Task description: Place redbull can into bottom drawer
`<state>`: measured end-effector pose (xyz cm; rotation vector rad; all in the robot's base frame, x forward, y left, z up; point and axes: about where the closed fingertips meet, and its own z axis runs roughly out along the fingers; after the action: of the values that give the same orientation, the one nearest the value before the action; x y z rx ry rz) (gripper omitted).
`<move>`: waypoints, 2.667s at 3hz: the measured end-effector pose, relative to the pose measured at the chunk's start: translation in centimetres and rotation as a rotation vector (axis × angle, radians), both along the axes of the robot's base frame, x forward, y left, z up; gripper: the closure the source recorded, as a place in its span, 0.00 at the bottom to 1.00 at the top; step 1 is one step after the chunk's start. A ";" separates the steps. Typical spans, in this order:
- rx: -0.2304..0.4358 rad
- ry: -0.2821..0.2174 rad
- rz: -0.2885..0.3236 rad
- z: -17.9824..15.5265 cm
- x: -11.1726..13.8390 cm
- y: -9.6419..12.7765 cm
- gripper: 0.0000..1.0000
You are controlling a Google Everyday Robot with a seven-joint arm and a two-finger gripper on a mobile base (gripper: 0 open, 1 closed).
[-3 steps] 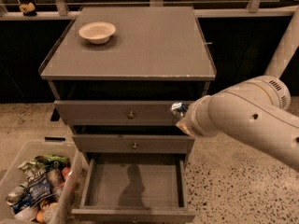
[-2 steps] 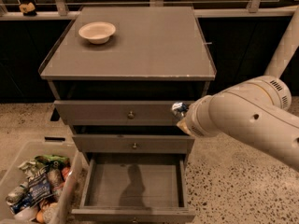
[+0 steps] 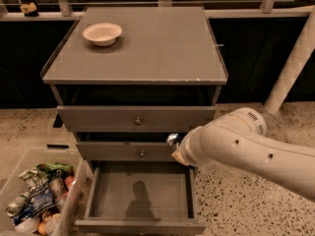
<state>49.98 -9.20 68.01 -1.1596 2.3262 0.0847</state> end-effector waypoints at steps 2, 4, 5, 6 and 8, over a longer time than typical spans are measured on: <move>0.041 0.065 -0.049 -10.1 -1.7 3.4 1.00; 0.041 0.150 -0.070 -14.1 -2.2 3.0 1.00; 0.057 0.233 -0.119 -20.2 -1.8 1.9 1.00; 0.058 0.266 -0.124 -22.2 -2.4 1.7 1.00; 0.062 0.271 -0.098 -24.0 0.1 2.0 1.00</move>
Offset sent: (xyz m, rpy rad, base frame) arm -0.0250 0.0594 -0.1499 0.0954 0.0587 -0.1072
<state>50.06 -7.17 43.96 -1.0561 2.5920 0.2929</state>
